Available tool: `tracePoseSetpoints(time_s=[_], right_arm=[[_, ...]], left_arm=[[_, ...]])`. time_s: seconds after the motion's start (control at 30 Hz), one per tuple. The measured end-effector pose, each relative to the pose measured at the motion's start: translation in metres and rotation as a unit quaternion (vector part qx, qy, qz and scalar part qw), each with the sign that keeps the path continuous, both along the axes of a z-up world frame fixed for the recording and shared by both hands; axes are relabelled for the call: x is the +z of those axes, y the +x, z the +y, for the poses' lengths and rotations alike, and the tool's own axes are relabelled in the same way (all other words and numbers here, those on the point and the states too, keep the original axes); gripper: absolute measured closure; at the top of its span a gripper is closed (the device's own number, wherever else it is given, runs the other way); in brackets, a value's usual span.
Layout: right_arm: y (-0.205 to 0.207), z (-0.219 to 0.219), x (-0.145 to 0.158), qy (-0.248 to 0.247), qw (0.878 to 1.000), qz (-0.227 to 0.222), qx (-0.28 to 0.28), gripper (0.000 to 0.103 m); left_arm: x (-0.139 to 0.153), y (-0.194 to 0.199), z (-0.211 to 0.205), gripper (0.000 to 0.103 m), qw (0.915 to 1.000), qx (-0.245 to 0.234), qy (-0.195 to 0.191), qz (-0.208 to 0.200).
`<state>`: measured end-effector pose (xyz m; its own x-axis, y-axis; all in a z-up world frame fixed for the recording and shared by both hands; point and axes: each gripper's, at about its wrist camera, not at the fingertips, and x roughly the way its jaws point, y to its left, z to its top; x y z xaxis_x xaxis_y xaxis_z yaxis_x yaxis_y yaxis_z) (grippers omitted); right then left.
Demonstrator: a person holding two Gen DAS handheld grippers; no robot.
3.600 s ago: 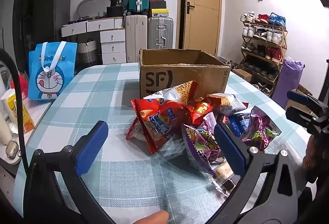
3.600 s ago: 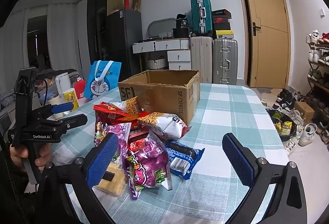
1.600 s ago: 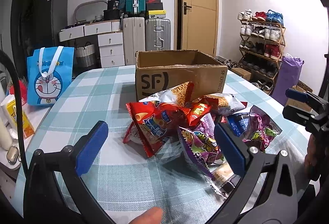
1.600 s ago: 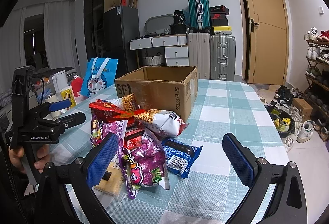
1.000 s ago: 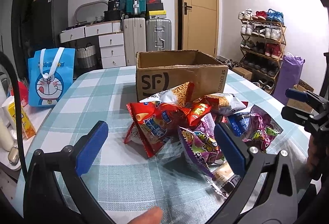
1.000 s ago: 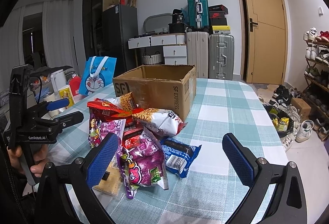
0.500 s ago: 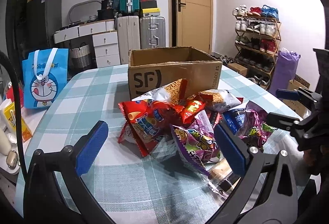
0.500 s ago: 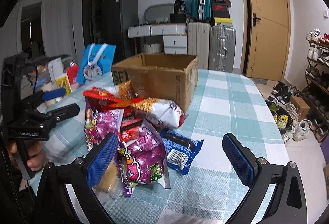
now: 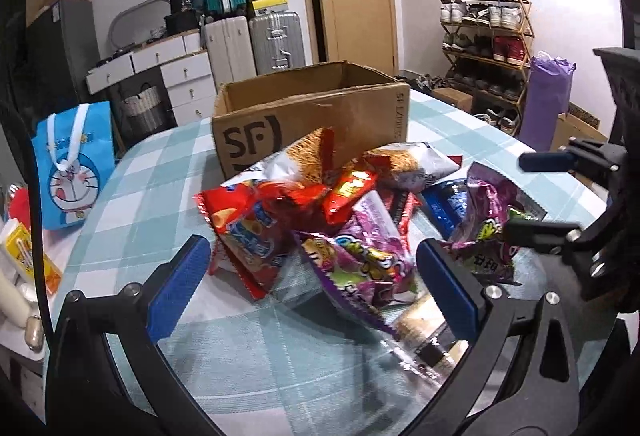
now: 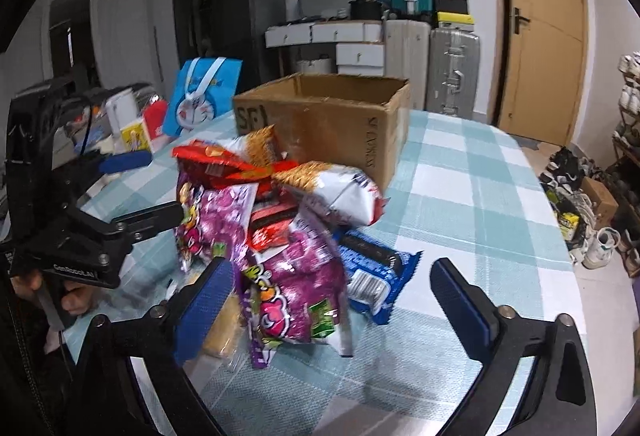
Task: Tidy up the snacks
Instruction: 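Lower the right gripper onto the purple candy bags and close it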
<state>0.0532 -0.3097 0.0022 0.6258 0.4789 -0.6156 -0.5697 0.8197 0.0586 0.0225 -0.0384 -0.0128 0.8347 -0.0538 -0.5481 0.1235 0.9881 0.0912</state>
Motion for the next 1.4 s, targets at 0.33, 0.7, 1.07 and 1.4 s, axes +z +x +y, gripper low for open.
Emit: tracePoseSetpoints(time_s=[0.33, 0.7, 1.07, 1.4], right_arm=[[0.000, 0.018, -0.013, -0.036, 0.998, 0.028, 0.042, 0.022], [0.002, 0.028, -0.022, -0.057, 0.995, 0.051, 0.061, 0.034], [0.004, 0.027, -0.021, -0.053, 0.995, 0.054, 0.059, 0.034], [0.001, 0.023, -0.018, -0.047, 0.997, 0.043, 0.052, 0.054]], left_arm=[[-0.008, 0.017, -0.011, 0.000, 0.9983, -0.034, -0.027, 0.038], [-0.025, 0.048, -0.012, 0.024, 0.9932, -0.038, -0.059, 0.093], [-0.040, 0.066, -0.013, 0.043, 0.9890, -0.048, -0.081, 0.114], [-0.032, 0.052, 0.000, 0.050, 0.9880, -0.047, -0.105, 0.103]])
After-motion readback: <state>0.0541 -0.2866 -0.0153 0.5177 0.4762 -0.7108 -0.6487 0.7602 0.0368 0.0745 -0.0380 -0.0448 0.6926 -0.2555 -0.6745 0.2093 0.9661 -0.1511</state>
